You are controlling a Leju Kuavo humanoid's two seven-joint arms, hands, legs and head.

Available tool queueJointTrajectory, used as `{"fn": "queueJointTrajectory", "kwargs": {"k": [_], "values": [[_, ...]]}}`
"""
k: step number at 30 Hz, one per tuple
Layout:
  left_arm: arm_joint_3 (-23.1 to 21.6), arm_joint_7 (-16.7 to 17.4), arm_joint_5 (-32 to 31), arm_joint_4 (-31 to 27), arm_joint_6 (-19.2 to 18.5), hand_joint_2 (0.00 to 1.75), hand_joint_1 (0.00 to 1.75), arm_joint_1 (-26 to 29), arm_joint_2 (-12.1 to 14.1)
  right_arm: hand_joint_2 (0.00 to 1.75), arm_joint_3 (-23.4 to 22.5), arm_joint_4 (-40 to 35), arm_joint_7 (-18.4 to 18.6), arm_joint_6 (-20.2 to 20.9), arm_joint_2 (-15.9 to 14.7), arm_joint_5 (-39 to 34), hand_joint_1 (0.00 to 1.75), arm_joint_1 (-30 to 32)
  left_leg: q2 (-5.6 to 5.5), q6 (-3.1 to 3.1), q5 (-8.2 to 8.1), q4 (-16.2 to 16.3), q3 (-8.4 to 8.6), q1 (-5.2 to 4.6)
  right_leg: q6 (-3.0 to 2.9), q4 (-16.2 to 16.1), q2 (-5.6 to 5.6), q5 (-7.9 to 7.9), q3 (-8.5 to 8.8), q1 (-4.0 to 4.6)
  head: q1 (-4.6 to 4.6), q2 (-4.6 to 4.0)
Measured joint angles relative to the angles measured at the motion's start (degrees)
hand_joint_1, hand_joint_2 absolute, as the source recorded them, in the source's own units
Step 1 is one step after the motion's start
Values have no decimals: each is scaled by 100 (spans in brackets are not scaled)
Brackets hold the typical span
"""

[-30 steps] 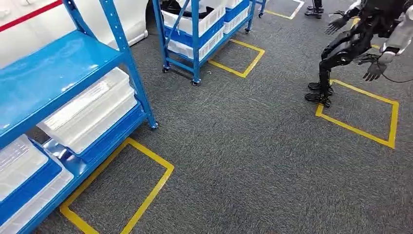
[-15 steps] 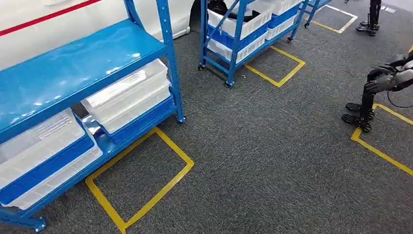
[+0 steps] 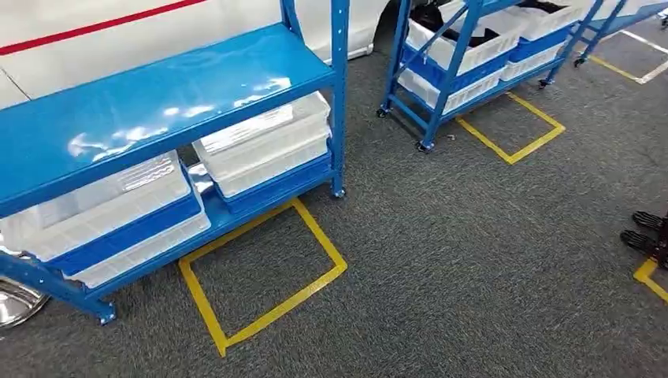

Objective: Take the parts from the cabinet and place them on the table.

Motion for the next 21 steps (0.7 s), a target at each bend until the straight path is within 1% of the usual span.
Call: {"fn": "queueJointTrajectory", "kwargs": {"k": [1, 2, 3, 4, 5, 6, 7, 8, 9, 10, 11, 12, 13, 14, 15, 16, 17, 18, 19, 20, 21], "values": [[2, 0, 0, 0, 0, 0, 0, 10, 0, 0, 0, 0, 0, 0, 0, 0, 0, -9, -77, -47, 16, -13, -26, -5, -46, -46, -92, 24, 19, -21, -2, 0], [2, -2, 0, 0, 0, 0, 0, 9, 0, 0, 0, 0, 0, 2, 7, -2, 0, -8, 13, -55, -20, 24, -24, 11, -99, -101, -199, 57, 42, -66, -2, 0], [2, -4, 0, 0, 0, 0, 0, 9, -11, 0, -2, 0, 0, 0, 4, -2, 0, -3, 403, -83, -172, 220, -105, -28, -140, -127, -268, 63, 60, -55, -15, 0], [2, -4, 0, 0, 0, 0, 0, -7, -11, 0, 0, 0, 0, 2, 4, -2, 0, 11, 634, -107, -411, 617, -300, -25, -160, -127, -372, 60, 59, -35, -11, -2], [2, -7, -2, 0, 0, 0, 0, -21, -4, 0, 0, 0, 0, 7, 4, -2, 0, 23, 735, -126, -647, 1109, -530, -23, -177, -117, -478, 49, 57, -14, -13, -2], [2, -7, -4, 0, 0, 0, 0, -27, -4, 0, 0, 0, 2, 7, 4, -2, 0, 35, 771, -143, -817, 1554, -740, -20, -189, -111, -595, 37, 56, -3, -11, 0], [2, -7, -4, 0, -2, 0, 0, -23, -4, 0, -2, 0, 2, 7, 4, -2, 0, 37, 790, -153, -871, 1808, -854, -18, -195, -104, -689, 29, 53, 4, -13, 0], [2, -9, -2, 0, -2, 0, 0, -14, -4, 0, -2, 0, 2, 9, 4, -2, 0, 35, 803, -154, -771, 1760, -823, -18, -193, -96, -779, 18, 56, 7, -11, 0], [2, -13, 2, 0, -2, 0, 0, 3, -4, 0, 0, 0, 2, 0, 4, -15, 0, 33, 812, -147, -561, 1427, -636, -17, -178, -83, -808, 2, 62, 8, -11, 0], [2, -24, 9, 0, -2, 0, 0, 13, -4, 0, -2, 0, 0, -17, 4, -33, 0, 30, 826, -133, -335, 968, -372, -18, -159, -74, -837, -11, 72, 8, -13, 0], [2, -37, 26, 0, -2, 0, 0, 20, -4, 0, -2, 0, -4, -35, 4, -50, 0, 9, 861, -99, -109, 384, -41, -21, -137, -64, -874, -26, 84, 8, -13, -2], [7, -50, 46, 0, -2, 0, 0, 16, 2, 0, -2, 0, -11, -53, 7, -79, 0, -7, 922, -53, -173, 35, 136, -43, -119, -62, -905, -37, 81, 19, -11, -2], [9, -59, 57, 0, -4, 0, 0, 11, 2, 0, -2, 0, -11, -59, 7, -89, 0, -23, 912, -11, -149, 6, 156, -73, -75, -61, -913, -51, 81, 35, -11, 0], [9, -59, 57, 0, -17, 0, 0, 20, 2, 0, -2, 0, -11, -61, 7, -94, 0, -33, 912, 12, -156, 15, 148, -81, -50, -76, -917, -43, 87, 34, -13, 0], [13, -59, 59, 0, -20, 0, 0, 43, 4, 0, -2, 0, -11, -59, 7, -98, 0, -39, 893, 65, -166, -15, 121, -77, -1, 19, -913, 30, 114, 28, -11, 0], [18, -59, 59, 0, -20, 0, 0, 50, 7, 0, -2, 0, -11, -59, 7, -101, 0, -46, 884, 124, -184, -40, 145, -54, 39, 34, -908, 71, 120, 28, -9, -2], [20, -59, 61, 0, -20, 0, 0, 45, 4, 0, -2, 0, -11, -59, 7, -101, 0, -42, 872, 173, -138, -86, 229, -26, 58, 75, -858, 10, 94, 22, -11, 0], [20, -59, 63, 0, -20, 0, 0, 42, 2, 0, -4, 0, -13, -59, 7, -101, 0, -37, 870, 187, -132, -90, 256, -26, 75, 214, -651, -112, 50, -4, -9, -2], [20, -59, 63, 0, -22, 0, 0, 37, 2, 0, -4, 0, -13, -59, 7, -101, 0, -36, 861, 206, -128, -89, 247, -24, 80, 508, -538, -321, -108, -4, -9, 0], [20, -59, 63, 0, -26, 0, 0, 28, 2, 0, -4, 0, -13, -59, 7, -101, 0, -28, 855, 211, -131, -87, 240, -27, 103, 972, -491, -580, -356, -9, -9, -2], [20, -59, 63, 0, -39, 0, 0, 27, 2, 0, -4, 0, -13, -59, 7, -101, 0, -23, 846, 215, -134, -85, 237, -32, 127, 1389, -478, -759, -587, -8, -9, -2]]}}
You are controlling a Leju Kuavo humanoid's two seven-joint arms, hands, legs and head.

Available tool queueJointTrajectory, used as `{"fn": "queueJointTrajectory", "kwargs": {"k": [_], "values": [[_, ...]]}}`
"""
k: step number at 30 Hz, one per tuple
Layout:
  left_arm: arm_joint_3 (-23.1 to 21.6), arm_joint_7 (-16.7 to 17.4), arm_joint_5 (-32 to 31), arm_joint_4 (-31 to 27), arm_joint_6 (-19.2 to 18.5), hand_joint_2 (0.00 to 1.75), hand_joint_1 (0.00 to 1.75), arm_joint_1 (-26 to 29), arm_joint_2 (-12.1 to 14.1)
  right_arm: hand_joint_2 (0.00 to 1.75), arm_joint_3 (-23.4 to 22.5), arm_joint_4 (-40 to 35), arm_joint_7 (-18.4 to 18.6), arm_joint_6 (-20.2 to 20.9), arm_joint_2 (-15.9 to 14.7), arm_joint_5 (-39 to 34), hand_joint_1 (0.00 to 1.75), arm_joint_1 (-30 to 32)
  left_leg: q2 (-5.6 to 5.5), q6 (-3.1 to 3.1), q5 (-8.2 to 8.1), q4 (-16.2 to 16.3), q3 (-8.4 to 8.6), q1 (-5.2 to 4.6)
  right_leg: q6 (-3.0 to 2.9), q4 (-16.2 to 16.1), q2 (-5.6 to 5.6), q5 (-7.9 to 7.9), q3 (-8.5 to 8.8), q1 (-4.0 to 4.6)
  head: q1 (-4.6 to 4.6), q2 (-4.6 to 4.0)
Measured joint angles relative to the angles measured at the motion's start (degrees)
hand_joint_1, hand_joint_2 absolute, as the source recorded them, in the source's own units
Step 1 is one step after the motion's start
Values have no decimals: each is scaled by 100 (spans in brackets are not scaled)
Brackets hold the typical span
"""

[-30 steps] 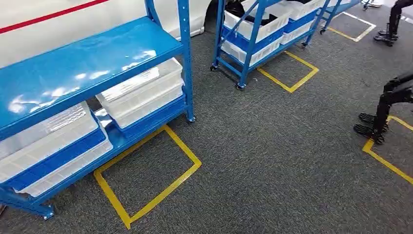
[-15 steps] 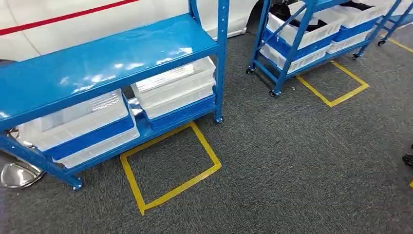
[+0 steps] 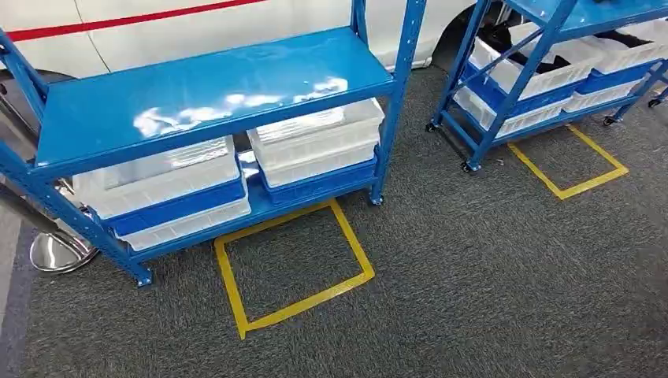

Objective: Take the parts from the cabinet and place them on the table.

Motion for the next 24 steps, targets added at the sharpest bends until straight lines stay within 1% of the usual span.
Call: {"fn": "queueJointTrajectory", "kwargs": {"k": [1, 2, 3, 4, 5, 6, 7, 8, 9, 10, 11, 12, 13, 14, 15, 16, 17, 18, 19, 20, 21, 22, 23, 24], "values": [[2, 0, 0, 0, -7, 0, 0, 1, 0, 0, 0, 0, 0, 0, 0, 0, 0, 6, -18, 3, -5, 3, 5, -3, 16, 288, 2, -62, -175, 0, -2, 2], [2, 0, 0, 0, -15, 0, 0, 2, 2, 0, 0, 0, 0, 2, 0, 0, 0, 17, -45, -2, -16, 5, 22, -2, 22, 295, 2, 27, -219, -4, 0, 2], [2, 0, 0, 0, -22, 0, 0, 3, 0, 0, 0, 0, 0, 2, 0, 0, 0, 28, -71, -12, -32, 7, 46, 0, 18, 56, 1, 229, -147, -10, 0, 2], [2, 0, 0, 0, -26, 0, 0, 3, 0, 0, 0, 0, 0, 4, 0, 0, 0, 41, -102, -31, -51, 13, 79, 3, 12, -400, 2, 531, 43, -16, 0, 2], [2, 0, 0, 0, -33, 0, 0, 3, -2, 0, 0, 0, 0, 4, -2, 0, 0, 45, -123, -53, -71, 18, 109, 5, 9, -829, 7, 786, 225, -22, 0, 2], [2, 0, -2, 0, -35, 0, 0, 9, -7, 0, 0, 0, -2, 4, -2, 0, 0, 56, -134, -85, -108, 21, 106, 5, -27, -1348, 42, 995, 418, -28, 0, 0], [2, 0, -4, 0, -37, 0, 0, 2, -7, 0, -4, 0, -2, 7, -2, 0, 0, 54, -150, -113, -120, 52, 135, -16, -58, -1363, 51, 731, 378, 25, 0, 2], [2, -2, -6, 0, -39, 0, 0, -13, -7, 0, -2, 0, -2, 7, -2, 0, 0, 38, -155, -166, -140, 46, 99, -15, -135, -1336, 53, 709, 380, 32, -4, 0], [4, 0, -4, 0, -39, 0, 0, -10, -4, 0, -2, 0, -2, 7, -2, 0, 0, 32, -156, -212, -148, 69, 141, -15, -166, -1365, 44, 868, 382, 30, 0, 2], [2, -2, -4, 0, -39, 0, 0, -3, -5, 0, -4, 0, -2, 7, -4, 0, 0, 42, -161, -249, -100, 160, 141, -25, -200, -1370, 37, 862, 412, 17, -2, 2], [4, -2, -4, 0, -39, 0, 0, -6, -2, 0, -4, 0, -2, 7, -2, 0, 0, 49, -162, -273, -149, 174, 150, -20, -240, -1381, 32, 853, 474, 1, 0, 2], [4, 0, -4, 0, -39, 0, 0, -5, -7, 0, -4, 0, -2, 7, -2, 0, 0, 49, -116, -292, -242, 284, 116, 3, -266, -1392, 4, 858, 513, -4, -2, 2], [4, -2, -4, 0, -41, 0, 0, -16, -11, 0, -4, 0, -2, 7, -2, 0, 0, 49, -81, -312, -412, 552, -28, 4, -299, -1392, 0, 837, 526, -3, -4, 2], [4, -2, -4, 0, -41, 0, 0, -24, -11, 0, -4, 0, -2, 9, -2, 0, 0, 49, -67, -337, -627, 981, -266, 8, -319, -1391, -13, 823, 533, 6, -2, 2], [4, -2, -6, 0, -39, 0, 0, -24, -9, 0, -4, 0, -2, 9, -2, 0, 0, 49, -60, -349, -789, 1405, -514, 9, -331, -1390, -21, 803, 546, 14, -2, 2], [4, -2, -7, 0, -39, 0, 0, -22, -7, 0, -4, 0, -2, 9, -2, 0, 0, 50, -59, -347, -894, 1753, -739, 8, -336, -1388, -25, 778, 562, 19, -2, 2], [4, -2, -4, 0, -39, 0, 0, -11, -7, 0, -4, 0, -2, 9, -2, 0, 0, 51, -58, -342, -847, 1885, -871, 8, -335, -1388, -26, 746, 600, 21, -2, 0], [4, 0, -4, 0, -41, 0, 0, 8, -7, 0, -4, 0, -2, 9, -2, 0, 0, 51, -58, -331, -661, 1719, -856, 7, -334, -1388, -24, 707, 650, 23, -2, 0], [4, 0, -4, 0, -39, 0, 0, 18, -9, 0, -4, 0, -2, 9, -2, 0, 0, 52, -56, -307, -383, 1349, -737, 5, -328, -1388, -24, 669, 710, 25, -2, 0], [4, 0, -4, 0, -41, 0, 0, 19, -9, 0, -7, 0, -2, 9, -2, 0, 0, 52, -49, -263, -47, 827, -543, -2, -315, -1388, -28, 622, 782, 31, -2, 0], [4, 0, -4, 0, -41, 0, 0, 22, -7, 0, -7, 0, -2, 9, 0, 0, 0, 54, -21, -196, 242, 340, -389, -19, -303, -1393, -40, 574, 823, 33, -2, 2], [4, 0, -4, 0, -41, 0, 0, 24, 7, 0, -7, 9, -2, 11, 11, 0, 0, 64, 16, -177, 43, 339, -396, -79, -275, -1392, -47, 554, 849, 44, 0, 2], [4, -2, -4, 0, -39, 0, 0, 4, 6, 0, -7, 7, -2, 9, 9, 0, 0, 49, 12, -162, -83, 248, -383, -92, -237, -1397, -44, 537, 814, 35, -7, 0], [4, -4, -4, 0, -39, 0, 0, 4, 7, 0, -7, 7, -2, 11, 9, 0, 0, 36, 12, -124, 66, 226, -352, -96, -199, -1423, -49, 517, 828, 40, -4, 2]]}}
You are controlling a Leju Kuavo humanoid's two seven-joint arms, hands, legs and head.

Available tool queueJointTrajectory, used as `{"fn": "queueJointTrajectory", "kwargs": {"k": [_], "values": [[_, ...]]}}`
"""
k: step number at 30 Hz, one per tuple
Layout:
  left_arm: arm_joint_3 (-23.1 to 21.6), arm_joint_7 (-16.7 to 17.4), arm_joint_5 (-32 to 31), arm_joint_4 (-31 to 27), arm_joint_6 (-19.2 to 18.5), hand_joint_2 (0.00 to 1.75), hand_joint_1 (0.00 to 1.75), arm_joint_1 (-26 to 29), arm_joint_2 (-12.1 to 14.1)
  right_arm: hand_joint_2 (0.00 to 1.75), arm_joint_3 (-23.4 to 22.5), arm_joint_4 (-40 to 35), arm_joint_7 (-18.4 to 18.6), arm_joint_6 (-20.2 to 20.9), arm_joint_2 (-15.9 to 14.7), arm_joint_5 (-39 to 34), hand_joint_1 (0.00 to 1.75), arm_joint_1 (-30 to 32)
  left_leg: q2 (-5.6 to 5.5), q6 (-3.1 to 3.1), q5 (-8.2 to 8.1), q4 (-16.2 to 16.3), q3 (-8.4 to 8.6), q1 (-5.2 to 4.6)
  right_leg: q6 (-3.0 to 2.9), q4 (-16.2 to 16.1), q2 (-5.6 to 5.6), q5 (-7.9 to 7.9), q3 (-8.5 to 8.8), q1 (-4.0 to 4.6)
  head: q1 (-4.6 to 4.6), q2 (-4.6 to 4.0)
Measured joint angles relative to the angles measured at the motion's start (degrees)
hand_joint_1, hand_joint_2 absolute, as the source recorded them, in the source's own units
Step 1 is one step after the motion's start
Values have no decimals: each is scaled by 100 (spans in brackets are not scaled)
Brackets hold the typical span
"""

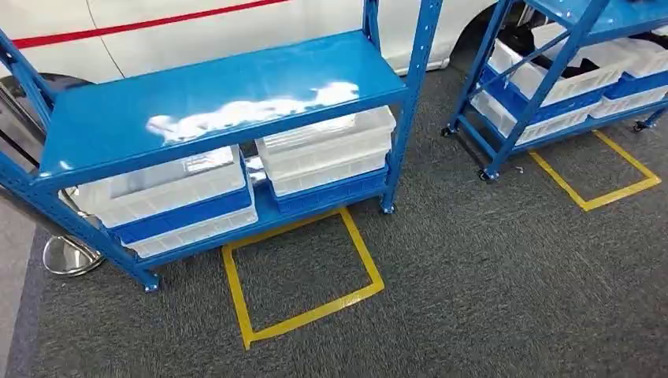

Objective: Take the parts from the cabinet and place them on the table.

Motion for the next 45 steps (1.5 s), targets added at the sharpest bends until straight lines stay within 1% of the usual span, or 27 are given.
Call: {"fn": "queueJointTrajectory", "kwargs": {"k": [2, 4, 7, 8, 10, 12, 13, 14, 17, 19, 20, 22, 24, 26, 27, 28, 30, 31, 33, 35, 36, 38, 40, 41, 42, 44, 45], "values": [[2, 7, 2, 0, 0, 0, 0, 27, 2, 0, 0, 0, -2, 0, 0, 0, 0, 1, -44, 85, 9, -71, 142, 40, 73, 87, -8, 51, 128, 15, 0, -2], [2, 4, 0, 0, -11, 0, 0, 25, -2, 0, -2, 0, 0, 4, 0, -4, 0, 6, -37, 148, -21, -161, 266, 54, 128, 445, 34, -70, -25, -11, 4, 0], [2, 4, 0, 0, -20, 0, 0, 13, -2, 0, -2, 0, 0, 15, -2, -17, 0, 2, -49, 187, -117, -159, 328, 44, 182, 1542, 55, -583, -805, -29, 4, 0], [2, 4, -2, 0, -20, 0, 0, 17, -2, 0, -2, 0, 0, 15, -2, -15, 0, 3, -55, 180, -156, -154, 370, 44, 188, 1709, 55, -618, -977, -29, 4, 0], [2, 7, 0, 0, -24, 0, 0, 31, -2, 0, -2, 0, 0, 13, -2, -17, 0, 23, -80, 159, -248, -153, 501, 47, 191, 1372, 54, -246, -984, -32, 4, 0], [4, 7, -2, 0, -26, 0, 0, 32, -15, 0, -2, 0, 0, 13, -7, -17, 0, 46, -95, 113, -375, -154, 682, 48, 129, 368, 57, 464, -681, -27, 4, 0], [4, 7, -2, 0, -26, 0, 0, 48, -22, 0, -7, 0, 0, 13, -11, -17, 0, 70, -93, 86, -424, -151, 711, 45, 90, 216, 73, 587, -656, -4, 4, 0], [2, 7, -2, 0, -28, 0, 0, 21, -24, 0, -7, 0, 0, 13, -11, -17, 0, 49, -111, 43, -453, -147, 706, 35, 66, 146, 74, 395, -677, 38, 13, -2], [4, 13, -2, 0, -31, 0, 0, -11, -22, 0, -9, 0, 2, 15, -11, -17, 0, 33, -102, -64, -455, -108, 814, 30, -48, 113, 80, 439, -584, 31, 7, 0], [4, 15, -2, 0, -31, 0, 0, -13, -24, 0, -9, 0, 0, 13, -11, -17, 0, 35, -75, -104, -451, 324, 636, 48, -126, 26, 61, 411, -377, -9, 9, 0], [4, 15, -4, 0, -35, 0, 0, -14, -35, 0, -11, 0, 0, 13, -11, -17, 0, 34, -65, -124, -524, 731, 385, 59, -153, 12, 60, 374, -331, -8, 4, 0], [4, 15, -4, 0, -35, 0, 0, -12, -33, 0, -11, 0, 0, 20, -11, -17, 0, 28, -63, -167, -911, 1456, -159, 82, -154, 10, 63, 282, -257, -7, 2, 0], [4, 18, -2, 0, -35, 0, 0, 7, -33, 0, -11, 0, 0, 20, -11, -17, 0, 34, -62, -202, -1095, 1632, -449, 93, -146, 10, 72, 176, -129, -11, 2, 0], [4, 18, -4, 0, -35, 0, 0, 33, -33, 0, -11, 0, 0, 20, -11, -17, 0, 47, -58, -192, -747, 1013, -388, 99, -116, 10, 76, 27, 72, -18, 4, 0], [4, 15, -4, 0, -35, 0, 0, 40, -33, 0, -11, 0, 2, 20, -11, -17, 0, 53, -50, -166, -359, 556, -298, 99, -96, 10, 70, -49, 167, -19, 4, 0], [4, 15, -2, 0, -35, 0, 0, 76, -33, 0, -13, 2, 2, 20, -9, -17, 0, 77, -23, -120, 181, 159, -269, 95, -71, 0, 65, -122, 186, -18, 9, -2], [4, 15, -4, 0, -35, 0, 0, 60, -33, 0, -13, 4, 0, 20, -9, -17, 0, 34, -17, -47, 54, 156, -212, 37, 23, 3, 85, -250, 278, 4, 11, 0], [4, 15, -4, 0, -35, 0, 0, 55, -33, 0, -15, 4, 0, 20, -9, -17, 0, 30, -39, 5, 75, 110, -192, 27, 68, 8, 82, -229, 406, -3, 4, -2], [4, 11, -4, 0, -35, 0, 0, 41, -35, 0, -15, 2, 0, 17, -11, -17, 0, 4, -61, 92, 42, 25, -7, 63, 131, 134, 78, -141, 376, 9, 4, 0], [4, 11, -4, 0, -37, 0, 0, 39, -33, 0, -17, 2, 0, 15, -9, -17, 0, 2, -52, 168, -8, -65, 152, 68, 158, 778, 79, -59, 18, -17, 13, 0], [4, 11, -4, 0, -37, 0, 0, 29, -33, 0, -17, 2, 0, 15, -9, -17, 0, -2, -52, 195, -44, -82, 194, 65, 177, 1149, 77, -150, -274, -23, 11, 0], [4, 11, -4, 0, -37, 0, 0, 24, -33, 0, -17, 2, 0, 13, -9, -17, 0, 3, -66, 208, -161, -91, 320, 63, 187, 1630, 76, -632, -774, -27, 11, 0], [4, 11, -4, 0, -37, 0, 0, 36, -33, 0, -17, 2, 2, 13, -9, -17, 0, 27, -101, 193, -315, -91, 514, 64, 211, 1529, 76, -911, -1010, -31, 11, 0], [7, 17, -4, 0, -37, 0, 0, 49, -33, 0, -20, 2, 7, 13, -9, -17, 0, 40, -112, 174, -396, -91, 628, 63, 207, 1260, 76, -771, -1016, -29, 9, -2], [7, 18, -4, 0, -37, 0, 0, 62, -35, 0, -20, 2, 7, 13, -11, -17, 0, 51, -114, 163, -470, -91, 724, 61, 176, 933, 76, -469, -993, -23, 13, 0], [7, 18, -4, 0, -37, 0, 0, 56, -48, 0, -24, 2, 9, 13, -18, -17, 0, 102, -112, 129, -620, -48, 875, 32, 94, 237, 83, 782, -1021, 39, 6, 0], [7, 18, -7, 0, -39, 0, 0, 36, -50, 0, -24, 2, 9, 13, -20, -17, 0, 86, -145, 79, -680, -84, 838, 30, 84, 268, 91, 700, -999, 47, 13, 0]]}}
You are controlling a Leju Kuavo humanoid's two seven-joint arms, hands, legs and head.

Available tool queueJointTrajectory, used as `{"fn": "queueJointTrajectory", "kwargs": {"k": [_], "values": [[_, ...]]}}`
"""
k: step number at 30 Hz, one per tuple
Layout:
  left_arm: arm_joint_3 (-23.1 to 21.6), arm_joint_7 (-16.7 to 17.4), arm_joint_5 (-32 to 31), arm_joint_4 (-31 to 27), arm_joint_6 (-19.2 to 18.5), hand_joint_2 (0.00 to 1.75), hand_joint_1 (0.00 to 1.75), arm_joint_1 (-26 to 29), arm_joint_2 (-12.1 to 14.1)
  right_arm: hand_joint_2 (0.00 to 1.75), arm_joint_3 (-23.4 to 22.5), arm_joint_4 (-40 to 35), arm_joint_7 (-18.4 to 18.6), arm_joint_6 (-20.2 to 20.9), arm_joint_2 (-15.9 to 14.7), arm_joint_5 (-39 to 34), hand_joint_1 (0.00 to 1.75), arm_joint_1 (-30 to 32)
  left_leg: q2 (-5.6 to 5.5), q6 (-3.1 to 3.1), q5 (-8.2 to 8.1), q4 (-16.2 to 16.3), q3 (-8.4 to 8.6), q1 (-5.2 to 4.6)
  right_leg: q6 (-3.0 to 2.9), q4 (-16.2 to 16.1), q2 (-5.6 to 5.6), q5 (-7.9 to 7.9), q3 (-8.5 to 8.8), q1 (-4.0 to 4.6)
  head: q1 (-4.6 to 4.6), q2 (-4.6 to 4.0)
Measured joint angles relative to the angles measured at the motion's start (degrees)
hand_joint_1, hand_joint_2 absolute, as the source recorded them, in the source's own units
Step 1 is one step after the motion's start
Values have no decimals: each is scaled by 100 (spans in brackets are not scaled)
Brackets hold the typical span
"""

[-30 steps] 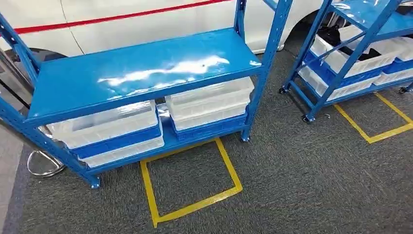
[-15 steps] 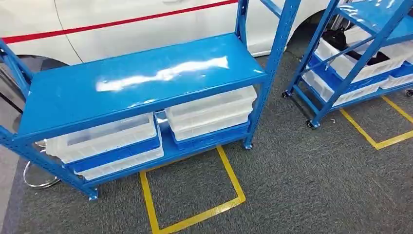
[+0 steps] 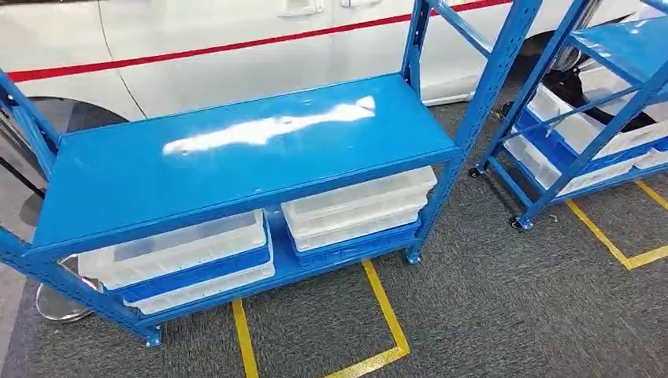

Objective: Take the parts from the cabinet and place them on the table.

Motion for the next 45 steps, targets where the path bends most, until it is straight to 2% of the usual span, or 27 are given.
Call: {"fn": "queueJointTrajectory", "kwargs": {"k": [3, 5, 6, 8, 9, 10, 12, 14, 15, 16, 19, 21, 23, 24, 25, 26, 28, 29, 30, 33, 35, 39, 40, 41, 42, 44, 45], "values": [[0, -2, 0, 0, 4, 0, 0, -30, -2, 0, -2, 0, -2, 0, 2, 15, 0, -34, -1, -89, 68, 110, 109, -1, -102, -90, 23, -43, 177, -18, -2, 0], [0, 0, -2, 0, 4, 0, 0, -37, -4, 0, -4, -2, -7, 0, 6, 17, 0, -22, 47, -146, 166, 682, -161, 17, -175, -210, 5, -94, 388, -53, -8, 0], [0, 0, -2, 0, 4, 0, 0, -42, -9, 0, -4, -4, -7, 0, 4, 17, 0, -29, 54, -185, 97, 1061, -422, 35, -196, -228, 0, -132, 448, -61, -11, 0], [0, 0, -4, 0, 9, 0, 0, -27, -4, 0, -4, -4, -4, 24, 6, 44, 0, -46, 69, -248, -395, 1592, -900, 66, -195, -238, -15, -237, 556, -65, -13, 0], [0, 4, -7, 0, 17, 0, 0, -17, 0, 0, -4, -4, 0, 46, 6, 81, 0, -44, 74, -261, -608, 1633, -1036, 74, -193, -238, -32, -292, 631, -70, -10, 0], [0, 22, -17, 0, 24, 0, 0, -17, 0, 0, -2, -4, 7, 66, 6, 105, 0, -41, 80, -266, -626, 1522, -1095, 78, -180, -235, -41, -355, 716, -76, -13, 0], [0, 39, -31, 0, 44, 0, 0, -11, 2, 0, -4, -4, 7, 68, 9, 111, 0, -23, 106, -262, -179, 899, -1025, 84, -141, -235, -75, -482, 893, -86, -8, 0], [0, 39, -46, 0, 59, 0, 0, 33, 0, 0, -4, -4, 4, 52, 11, 90, 0, -16, 159, -239, 806, 178, -949, 82, -74, -218, -120, -608, 991, -65, -8, 0], [0, 39, -50, 0, 61, 0, 0, 38, 0, 0, -4, -4, 2, 52, 11, 83, 0, -27, 174, -178, 581, 218, -967, 49, -37, -195, -103, -652, 1029, -57, -8, 0], [0, 39, -55, 0, 68, 0, 0, 28, 0, 0, -4, -4, -2, 46, 11, 76, 0, -71, 168, -119, 693, 233, -922, 46, 13, -193, -113, -707, 1014, -50, -6, 0], [0, 31, -63, 0, 79, 0, 0, 17, 0, 0, -4, -7, -4, 33, 11, 48, 0, -104, 140, -2, 729, 133, -864, 89, 104, -240, -126, -788, 1092, -60, -11, 0], [0, 24, -66, 0, 81, 0, 0, 4, -4, 0, -4, -7, -4, 31, 11, 44, 0, -100, 137, 62, 708, 80, -798, 80, 132, 172, -72, -1023, 900, -65, -6, 0], [0, 22, -66, 0, 83, 0, 0, -11, -2, 0, -4, -7, -4, 31, 11, 44, 0, -96, 137, 113, 665, 76, -779, 61, 159, 1120, -50, -1394, 327, -78, -4, 0], [0, 22, -68, 0, 85, 0, 0, -12, -2, 0, -4, -7, -4, 31, 11, 44, 0, -92, 133, 121, 641, 77, -760, 52, 164, 1401, -49, -1418, 123, -78, -6, 0], [0, 22, -68, 0, 94, 0, 0, -11, -2, 0, -4, -4, -7, 31, 11, 44, 0, -84, 120, 122, 616, 77, -729, 49, 164, 1448, -49, -1310, 31, -77, -6, -2], [0, 22, -77, 0, 98, 0, 0, -12, -2, 0, -4, -4, -7, 33, 11, 44, 0, -75, 98, 115, 582, 77, -674, 42, 150, 1224, -48, -1045, 73, -76, -6, 0], [0, 24, -76, 0, 98, 0, 0, -4, -2, 0, -4, -4, -7, 33, 11, 44, 0, -61, 76, 95, 511, 76, -550, 23, 71, 294, -39, -374, 405, -61, -6, 0], [0, 24, -79, 0, 98, 0, 0, 4, -7, 0, -7, -4, -9, 33, 11, 44, 0, -51, 77, 84, 482, 68, -559, 31, 12, -34, -24, -270, 509, -27, -6, 0], [0, 22, -81, 2, 98, 0, 0, -21, -15, 0, -4, -4, -9, 33, 4, 44, 0, -54, 67, 36, 449, 102, -522, -19, -11, -119, -24, -313, 558, -12, -6, -2], [-2, 22, -81, 2, 98, 0, 0, -27, -13, 0, -4, -4, -9, 33, 4, 44, 0, -80, 73, -46, 460, 40, -515, 18, -40, -165, -19, -350, 561, 15, -2, 0], [-2, 24, -81, 2, 98, 0, 0, -35, -4, 0, -7, -7, -9, 35, 9, 44, 0, -69, 80, -111, 379, 112, -498, 8, -98, -316, -44, -300, 668, -68, 0, -2], [-2, 42, -83, 0, 105, 0, 0, -26, -2, 0, -7, -7, 4, 37, 11, 44, 0, -69, 87, -217, -298, 1584, -1256, 63, -148, -325, -60, -309, 691, -76, -8, 0], [-2, 48, -85, 2, 116, 0, 0, -20, 0, 0, -7, -4, 4, 37, 11, 44, 0, -69, 88, -236, -270, 1749, -1368, 73, -148, -317, -59, -320, 695, -80, -8, 0], [-2, 57, -100, 0, 125, 0, 0, -14, 0, 0, -7, -6, 4, 39, 11, 44, 0, -70, 89, -244, -107, 1627, -1339, 84, -141, -308, -56, -335, 708, -85, -8, 0], [-2, 61, -101, 0, 131, 0, 0, -12, 0, 175, -7, -4, -2, 46, 13, 42, 0, -70, 90, -245, 164, 1247, -1181, 91, -125, -299, -54, -357, 730, -91, -8, -2], [-2, 70, -101, 0, 140, 0, 0, -15, 2, 175, -7, -4, -2, 63, 20, 39, 0, -68, 107, -231, 667, 221, -705, 108, -77, -278, -54, -407, 788, -99, -8, 0], [-2, 70, -101, 2, 140, 0, 0, -17, 0, 175, -7, -7, 7, 72, 15, 44, 0, -69, 105, -254, 529, 55, -625, 102, -55, -237, -55, -443, 764, -29, -10, 0]]}}
